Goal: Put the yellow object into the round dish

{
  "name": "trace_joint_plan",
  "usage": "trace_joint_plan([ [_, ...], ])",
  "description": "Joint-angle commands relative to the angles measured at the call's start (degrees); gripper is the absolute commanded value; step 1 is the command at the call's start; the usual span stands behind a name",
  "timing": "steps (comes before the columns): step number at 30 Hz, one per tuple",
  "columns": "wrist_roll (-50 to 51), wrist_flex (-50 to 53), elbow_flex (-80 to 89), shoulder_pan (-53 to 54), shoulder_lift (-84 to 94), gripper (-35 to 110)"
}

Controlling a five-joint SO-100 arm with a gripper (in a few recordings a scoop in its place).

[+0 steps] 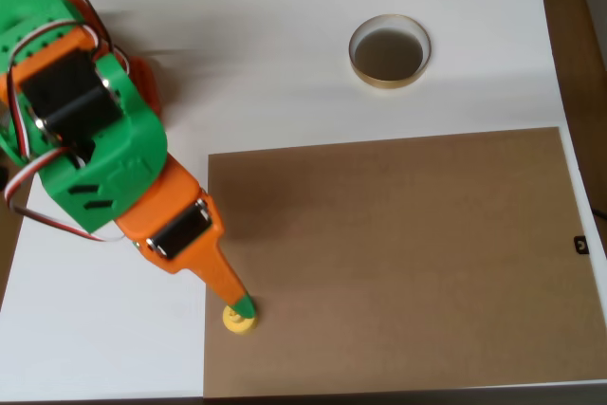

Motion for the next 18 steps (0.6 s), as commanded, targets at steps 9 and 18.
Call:
trace_joint_plan([
  [9, 0.1, 0.6, -9.7, -1.1, -12.1, 30],
  [18, 0.4, 3.0, -15.8, 0.0, -22.0, 30],
])
